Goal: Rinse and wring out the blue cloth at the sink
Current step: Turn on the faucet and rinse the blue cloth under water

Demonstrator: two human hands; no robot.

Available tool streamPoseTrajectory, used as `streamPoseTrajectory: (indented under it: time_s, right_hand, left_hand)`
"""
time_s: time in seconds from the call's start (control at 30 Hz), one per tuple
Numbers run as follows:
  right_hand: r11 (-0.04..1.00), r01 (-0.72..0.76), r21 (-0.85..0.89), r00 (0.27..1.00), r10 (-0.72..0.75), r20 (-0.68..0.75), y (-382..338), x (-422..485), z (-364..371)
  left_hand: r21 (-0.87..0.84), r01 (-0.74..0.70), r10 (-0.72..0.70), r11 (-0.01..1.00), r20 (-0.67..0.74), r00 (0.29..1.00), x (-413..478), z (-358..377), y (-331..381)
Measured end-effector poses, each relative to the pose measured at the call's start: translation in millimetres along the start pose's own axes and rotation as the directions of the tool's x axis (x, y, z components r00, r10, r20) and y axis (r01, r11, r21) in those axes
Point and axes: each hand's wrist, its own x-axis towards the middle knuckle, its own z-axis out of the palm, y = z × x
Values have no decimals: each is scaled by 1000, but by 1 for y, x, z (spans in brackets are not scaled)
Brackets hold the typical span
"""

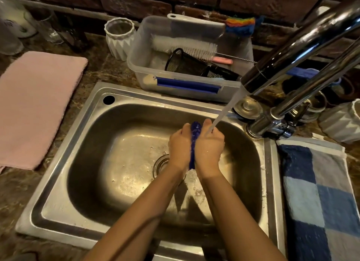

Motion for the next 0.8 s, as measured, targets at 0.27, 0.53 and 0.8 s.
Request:
streamPoseTrajectory:
  time_s: [0.27, 0.53, 0.8]
  right_hand:
    - [975, -213, 63, 976, 215, -30, 1, 34, 1]
    - [995, 17, -97, 998, -11, 61, 5, -17, 3]
    - [935, -53, -352, 998, 38, -48, 5, 37, -1]
  left_hand:
    - [227, -50, 54, 973, -10, 998, -15, 3, -3]
    - [195, -44, 31, 980, 69, 997, 16, -13, 24]
    - [35, 167, -170, 985, 85, 982, -28, -4, -6]
